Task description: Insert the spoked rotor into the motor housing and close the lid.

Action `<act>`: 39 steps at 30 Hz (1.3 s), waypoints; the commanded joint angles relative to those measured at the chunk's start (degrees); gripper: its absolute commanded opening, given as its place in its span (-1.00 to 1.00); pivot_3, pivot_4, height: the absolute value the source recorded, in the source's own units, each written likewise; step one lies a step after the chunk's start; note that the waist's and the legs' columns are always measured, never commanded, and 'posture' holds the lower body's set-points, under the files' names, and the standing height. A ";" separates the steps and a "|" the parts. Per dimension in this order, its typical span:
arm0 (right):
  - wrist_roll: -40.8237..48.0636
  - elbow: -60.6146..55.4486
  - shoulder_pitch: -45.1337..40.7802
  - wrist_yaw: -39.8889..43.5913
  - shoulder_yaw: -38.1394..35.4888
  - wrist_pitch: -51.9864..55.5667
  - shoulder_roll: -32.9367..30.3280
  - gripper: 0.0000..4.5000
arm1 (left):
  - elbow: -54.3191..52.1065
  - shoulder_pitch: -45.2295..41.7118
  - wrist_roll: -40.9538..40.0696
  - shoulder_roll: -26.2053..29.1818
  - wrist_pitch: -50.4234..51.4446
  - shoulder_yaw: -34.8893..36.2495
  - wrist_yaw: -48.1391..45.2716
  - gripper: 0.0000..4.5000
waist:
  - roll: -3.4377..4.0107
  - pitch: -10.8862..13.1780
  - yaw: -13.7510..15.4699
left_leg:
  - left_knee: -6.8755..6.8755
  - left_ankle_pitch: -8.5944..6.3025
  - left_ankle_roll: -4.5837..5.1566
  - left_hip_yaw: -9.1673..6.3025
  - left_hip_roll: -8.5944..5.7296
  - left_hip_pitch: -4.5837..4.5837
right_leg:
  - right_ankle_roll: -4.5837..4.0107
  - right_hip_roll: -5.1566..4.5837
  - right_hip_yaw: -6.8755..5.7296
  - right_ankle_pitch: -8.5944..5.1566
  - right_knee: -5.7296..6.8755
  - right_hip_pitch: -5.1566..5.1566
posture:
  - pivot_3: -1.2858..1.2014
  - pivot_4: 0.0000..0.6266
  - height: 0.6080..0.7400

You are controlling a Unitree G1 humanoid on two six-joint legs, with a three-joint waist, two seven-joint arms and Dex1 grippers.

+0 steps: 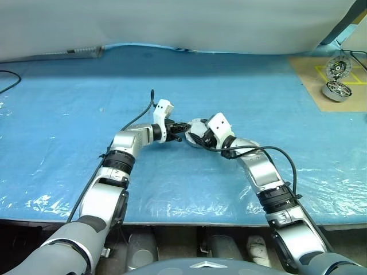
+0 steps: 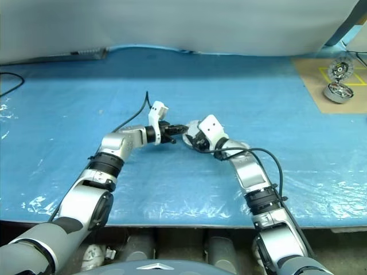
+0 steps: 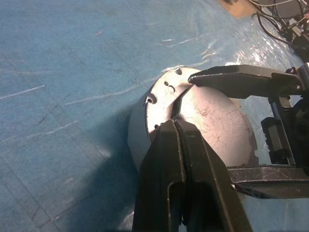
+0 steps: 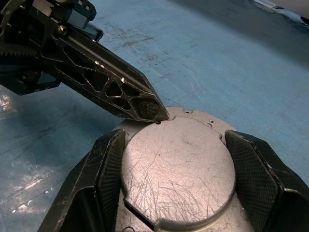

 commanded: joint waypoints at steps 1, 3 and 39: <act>-0.84 2.62 0.93 0.29 0.90 1.15 0.10 0.64 | -0.58 -0.10 0.57 -0.59 0.73 -1.06 -0.96 -1.00 | 0.00 0.00 0.00 | 0.01 0.00 0.00 0.00 0.00 0.01 | 0.00 0.00 0.00 0.00 0.01 0.00 | 0.03 -0.52 1.00; -0.68 2.65 0.82 0.19 0.65 1.00 0.20 0.91 | -0.61 -0.12 0.71 -0.69 0.79 -1.10 -1.15 -1.00 | 0.00 0.00 0.00 | 0.03 0.00 0.00 0.00 0.00 0.01 | 0.00 0.00 0.00 0.00 0.02 0.01 | 0.03 -0.52 1.00; 28.49 -13.96 6.96 -12.19 -23.40 33.49 8.78 0.99 | -0.95 0.13 1.48 -1.41 0.88 -1.58 -2.94 -1.00 | 0.01 0.03 0.49 | -0.21 0.00 -0.01 -0.01 -0.05 -0.07 | 0.02 -0.02 -0.02 -0.01 -0.08 -0.08 | 0.03 -0.52 1.00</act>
